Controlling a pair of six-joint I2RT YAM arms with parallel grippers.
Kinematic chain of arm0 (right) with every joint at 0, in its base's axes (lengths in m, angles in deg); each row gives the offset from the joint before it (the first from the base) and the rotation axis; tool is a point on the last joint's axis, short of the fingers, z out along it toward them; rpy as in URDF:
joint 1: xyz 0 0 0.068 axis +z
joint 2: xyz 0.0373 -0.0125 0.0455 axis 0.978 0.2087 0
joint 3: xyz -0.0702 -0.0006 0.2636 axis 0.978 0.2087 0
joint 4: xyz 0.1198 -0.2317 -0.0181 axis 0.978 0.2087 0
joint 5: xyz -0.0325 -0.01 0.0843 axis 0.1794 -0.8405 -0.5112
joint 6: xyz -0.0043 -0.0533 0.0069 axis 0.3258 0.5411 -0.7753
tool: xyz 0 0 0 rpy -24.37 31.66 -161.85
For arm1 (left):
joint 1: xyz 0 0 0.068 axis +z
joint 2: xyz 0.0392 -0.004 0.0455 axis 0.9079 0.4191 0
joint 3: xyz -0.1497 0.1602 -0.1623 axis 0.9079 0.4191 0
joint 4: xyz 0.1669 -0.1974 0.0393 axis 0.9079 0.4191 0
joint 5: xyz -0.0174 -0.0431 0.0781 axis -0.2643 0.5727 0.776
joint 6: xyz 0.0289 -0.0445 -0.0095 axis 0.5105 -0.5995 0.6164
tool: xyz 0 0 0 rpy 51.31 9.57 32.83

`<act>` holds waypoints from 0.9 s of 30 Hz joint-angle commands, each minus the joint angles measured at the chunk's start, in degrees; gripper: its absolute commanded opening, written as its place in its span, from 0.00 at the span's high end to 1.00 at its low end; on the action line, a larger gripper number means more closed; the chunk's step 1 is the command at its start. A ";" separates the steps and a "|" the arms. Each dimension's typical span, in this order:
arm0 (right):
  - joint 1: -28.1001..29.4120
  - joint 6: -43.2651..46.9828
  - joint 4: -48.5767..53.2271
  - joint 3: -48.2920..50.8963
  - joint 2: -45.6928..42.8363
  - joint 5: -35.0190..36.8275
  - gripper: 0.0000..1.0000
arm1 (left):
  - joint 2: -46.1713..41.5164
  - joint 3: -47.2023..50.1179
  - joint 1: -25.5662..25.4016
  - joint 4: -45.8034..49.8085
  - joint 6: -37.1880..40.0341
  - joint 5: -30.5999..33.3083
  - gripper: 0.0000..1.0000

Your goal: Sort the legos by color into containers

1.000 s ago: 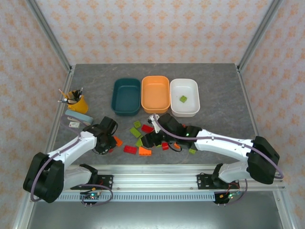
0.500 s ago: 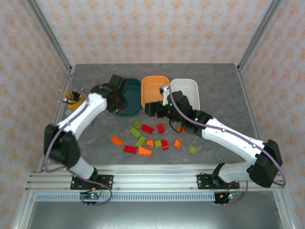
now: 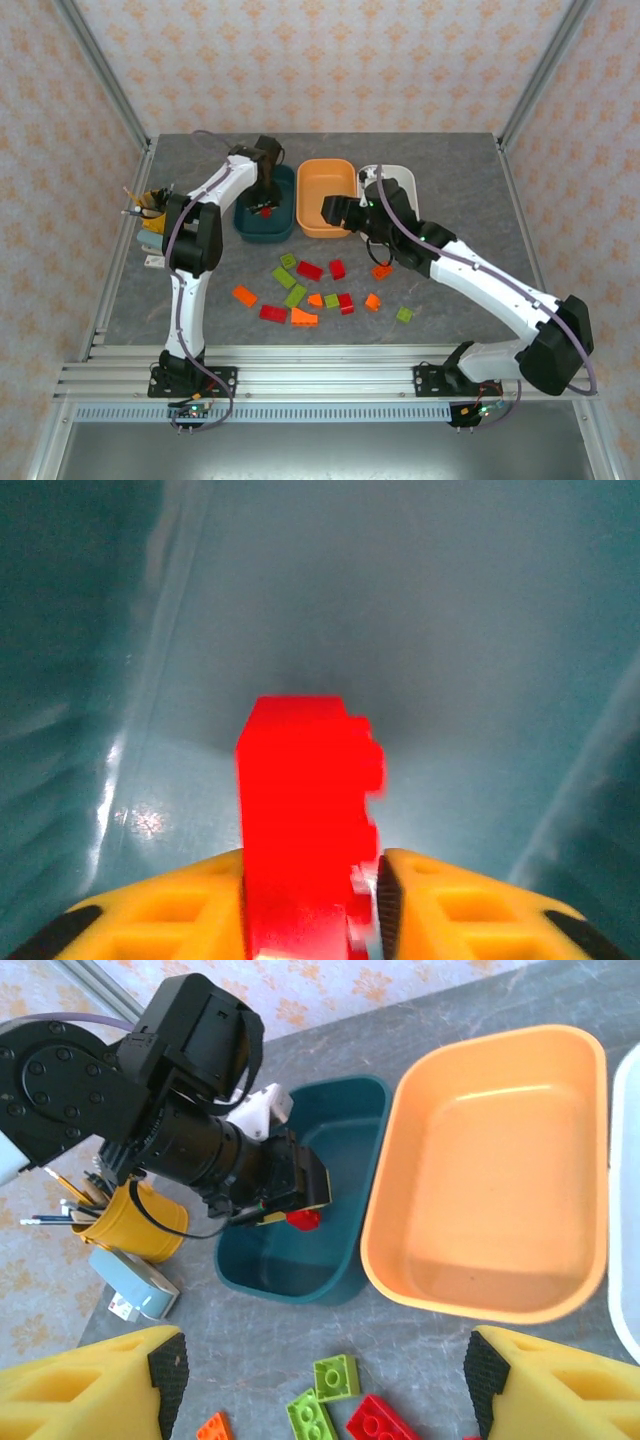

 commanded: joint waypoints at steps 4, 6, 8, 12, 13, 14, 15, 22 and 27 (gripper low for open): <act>-0.36 -1.50 8.34 0.68 -4.19 4.91 0.24 | -2.52 -2.49 0.24 2.81 0.66 -2.44 0.44; -0.36 -1.28 10.66 0.42 -4.95 5.84 0.24 | -4.38 -2.54 0.24 2.79 0.12 -2.72 0.42; -0.36 -0.69 12.85 0.06 -5.36 6.79 0.24 | -6.74 -2.88 0.25 3.01 -0.44 -2.89 0.40; -0.36 0.25 17.27 -0.89 -8.26 9.63 0.24 | -13.10 -2.89 0.22 3.67 -1.09 -2.73 0.35; -0.44 0.13 18.89 -1.38 -8.63 10.79 0.24 | -15.14 -2.53 0.16 3.83 -1.03 -2.85 0.34; -0.40 -0.14 20.14 -1.73 -9.07 11.71 0.24 | -16.96 -2.05 0.13 3.88 -0.84 -3.17 0.33; -0.43 -0.63 21.91 -2.23 -9.43 13.03 0.24 | -19.19 -1.18 0.11 3.77 -0.54 -3.76 0.32; -0.45 -11.56 35.43 -3.48 -9.53 20.80 0.19 | -39.51 16.89 -2.39 -4.51 1.35 -11.89 0.24; -0.45 -19.66 37.06 -0.09 -9.79 21.73 0.19 | -56.72 36.92 -7.68 -13.56 -0.92 -15.11 0.18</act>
